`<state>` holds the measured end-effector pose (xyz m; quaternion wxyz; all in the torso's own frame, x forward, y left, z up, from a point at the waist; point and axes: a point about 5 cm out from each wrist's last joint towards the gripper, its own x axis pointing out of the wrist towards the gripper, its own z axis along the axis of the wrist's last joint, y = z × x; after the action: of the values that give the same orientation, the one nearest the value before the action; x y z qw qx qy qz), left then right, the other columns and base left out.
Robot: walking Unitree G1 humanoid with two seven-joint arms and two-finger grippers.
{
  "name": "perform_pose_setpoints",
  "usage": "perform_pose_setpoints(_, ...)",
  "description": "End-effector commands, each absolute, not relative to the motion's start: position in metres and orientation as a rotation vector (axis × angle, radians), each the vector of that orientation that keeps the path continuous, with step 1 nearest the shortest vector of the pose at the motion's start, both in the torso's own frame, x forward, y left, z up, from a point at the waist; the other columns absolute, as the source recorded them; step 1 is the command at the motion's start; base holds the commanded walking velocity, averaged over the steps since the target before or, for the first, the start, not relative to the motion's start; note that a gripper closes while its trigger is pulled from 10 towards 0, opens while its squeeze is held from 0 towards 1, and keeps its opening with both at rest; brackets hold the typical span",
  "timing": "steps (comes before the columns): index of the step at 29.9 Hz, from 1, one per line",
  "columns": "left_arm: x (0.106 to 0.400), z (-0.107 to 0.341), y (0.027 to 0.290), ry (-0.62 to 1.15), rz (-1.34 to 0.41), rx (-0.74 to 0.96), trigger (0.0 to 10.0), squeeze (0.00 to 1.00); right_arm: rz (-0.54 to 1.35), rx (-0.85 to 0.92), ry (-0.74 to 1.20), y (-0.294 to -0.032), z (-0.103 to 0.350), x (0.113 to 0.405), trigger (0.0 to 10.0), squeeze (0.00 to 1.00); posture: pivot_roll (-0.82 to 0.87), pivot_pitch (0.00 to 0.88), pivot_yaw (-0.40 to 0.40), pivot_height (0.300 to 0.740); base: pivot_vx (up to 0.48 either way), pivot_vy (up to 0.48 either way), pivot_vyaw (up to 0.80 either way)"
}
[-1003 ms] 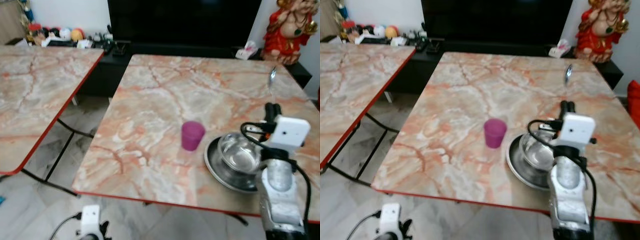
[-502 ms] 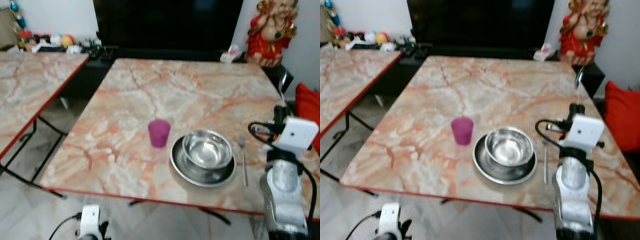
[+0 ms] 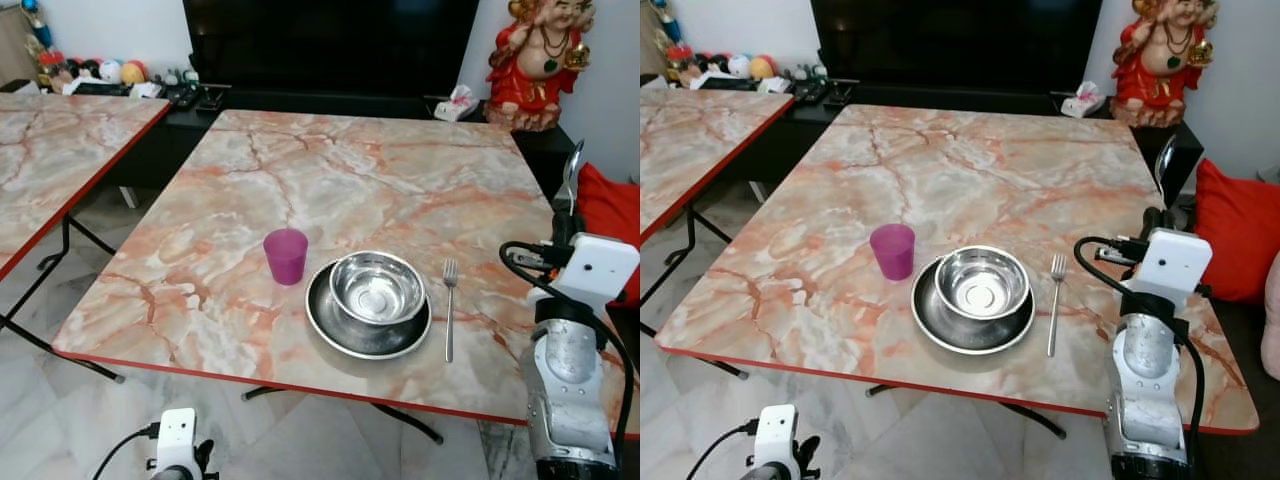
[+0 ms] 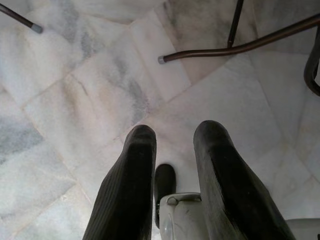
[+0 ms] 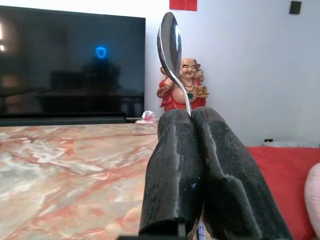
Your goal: Setting the table
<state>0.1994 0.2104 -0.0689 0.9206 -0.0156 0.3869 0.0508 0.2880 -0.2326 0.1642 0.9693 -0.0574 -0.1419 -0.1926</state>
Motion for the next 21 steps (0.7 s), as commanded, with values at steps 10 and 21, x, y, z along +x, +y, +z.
perform_pose_setpoints(10, 0.1951, -0.0709, 0.2146, 0.815, 0.135, -0.052, 10.0, 0.00, -0.382, -0.102, -0.296, -0.2300, 0.1675, 0.2911, 10.0, 0.00, 0.02, 0.000, -0.013, 0.740, 0.000, 0.352, -0.16)
perform_pose_setpoints(21, 0.1943, -0.0711, 0.2154, 0.815, 0.132, -0.053, 10.0, 0.00, -0.395, -0.100, -0.293, -0.2320, 0.1683, 0.2919, 10.0, 0.00, 0.02, 0.000, -0.013, 0.740, 0.000, 0.024, 0.00)
